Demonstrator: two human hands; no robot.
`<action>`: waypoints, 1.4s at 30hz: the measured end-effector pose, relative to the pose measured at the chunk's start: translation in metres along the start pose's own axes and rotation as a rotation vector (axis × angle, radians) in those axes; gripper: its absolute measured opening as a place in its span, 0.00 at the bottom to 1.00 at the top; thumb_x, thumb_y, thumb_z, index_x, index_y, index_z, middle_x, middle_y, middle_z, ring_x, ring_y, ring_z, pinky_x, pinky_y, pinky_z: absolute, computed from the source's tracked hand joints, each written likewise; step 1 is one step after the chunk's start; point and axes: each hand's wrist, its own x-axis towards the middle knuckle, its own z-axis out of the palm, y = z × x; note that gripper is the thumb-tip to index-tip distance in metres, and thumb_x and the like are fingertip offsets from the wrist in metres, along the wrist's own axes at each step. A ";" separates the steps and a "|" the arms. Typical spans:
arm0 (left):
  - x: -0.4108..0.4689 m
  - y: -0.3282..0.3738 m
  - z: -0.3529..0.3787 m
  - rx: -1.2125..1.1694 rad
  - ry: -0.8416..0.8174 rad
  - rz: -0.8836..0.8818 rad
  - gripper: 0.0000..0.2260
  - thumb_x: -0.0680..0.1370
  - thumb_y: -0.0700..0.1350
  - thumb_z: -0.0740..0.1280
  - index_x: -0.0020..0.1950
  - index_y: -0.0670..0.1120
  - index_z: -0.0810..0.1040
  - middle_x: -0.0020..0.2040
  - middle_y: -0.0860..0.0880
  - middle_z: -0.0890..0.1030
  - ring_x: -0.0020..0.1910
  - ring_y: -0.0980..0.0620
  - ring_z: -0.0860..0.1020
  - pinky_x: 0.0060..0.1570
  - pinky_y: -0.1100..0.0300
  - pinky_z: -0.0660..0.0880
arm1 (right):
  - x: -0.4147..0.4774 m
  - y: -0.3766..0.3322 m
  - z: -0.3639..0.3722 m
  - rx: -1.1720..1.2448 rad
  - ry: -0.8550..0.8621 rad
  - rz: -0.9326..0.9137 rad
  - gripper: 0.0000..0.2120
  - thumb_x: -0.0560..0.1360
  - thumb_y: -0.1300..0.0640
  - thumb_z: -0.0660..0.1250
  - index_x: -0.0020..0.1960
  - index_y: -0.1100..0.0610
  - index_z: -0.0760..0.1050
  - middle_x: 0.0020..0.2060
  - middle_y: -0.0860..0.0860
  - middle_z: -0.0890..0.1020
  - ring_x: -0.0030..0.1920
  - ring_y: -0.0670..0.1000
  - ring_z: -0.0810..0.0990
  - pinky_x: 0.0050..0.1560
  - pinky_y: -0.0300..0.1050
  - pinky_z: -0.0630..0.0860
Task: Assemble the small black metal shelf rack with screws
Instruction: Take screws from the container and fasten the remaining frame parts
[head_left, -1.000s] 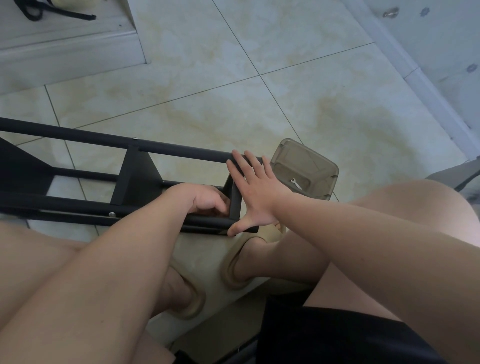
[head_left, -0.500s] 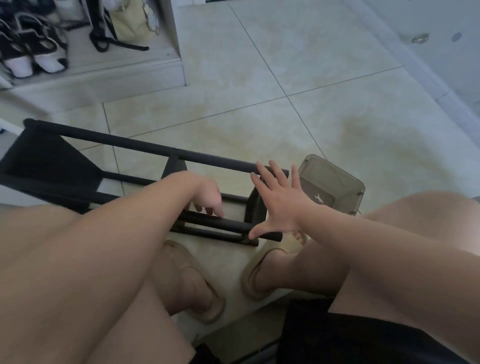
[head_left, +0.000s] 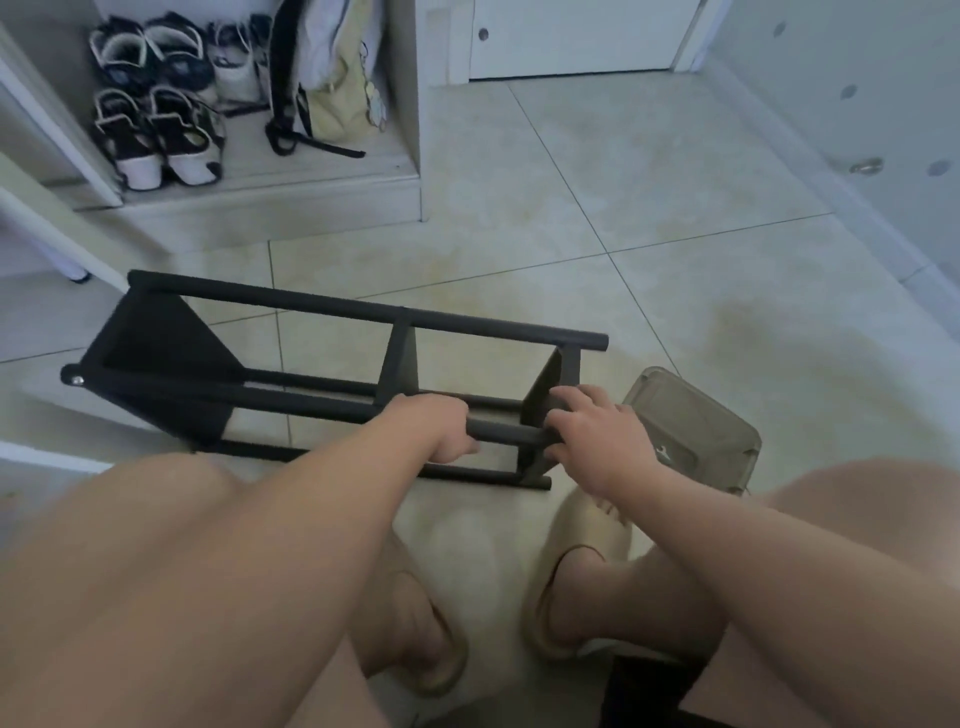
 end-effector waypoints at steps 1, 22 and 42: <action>0.008 -0.002 -0.001 -0.017 0.037 -0.004 0.13 0.81 0.61 0.59 0.55 0.52 0.69 0.62 0.48 0.78 0.62 0.43 0.75 0.61 0.46 0.66 | 0.009 0.005 -0.001 0.012 0.023 0.013 0.17 0.82 0.47 0.63 0.68 0.50 0.74 0.78 0.48 0.60 0.75 0.56 0.61 0.63 0.56 0.73; 0.135 -0.071 -0.098 -0.175 0.311 -0.095 0.16 0.81 0.64 0.57 0.39 0.55 0.63 0.41 0.53 0.73 0.39 0.55 0.71 0.35 0.55 0.65 | 0.210 0.059 -0.036 0.231 0.318 -0.104 0.22 0.83 0.56 0.63 0.76 0.54 0.68 0.79 0.49 0.63 0.72 0.54 0.68 0.75 0.51 0.58; 0.085 -0.061 -0.107 0.012 0.689 -0.075 0.10 0.81 0.42 0.64 0.52 0.50 0.62 0.53 0.48 0.74 0.43 0.47 0.73 0.38 0.52 0.69 | 0.179 0.077 -0.060 0.381 0.330 -0.013 0.21 0.83 0.60 0.60 0.74 0.47 0.70 0.65 0.46 0.76 0.61 0.55 0.74 0.53 0.53 0.76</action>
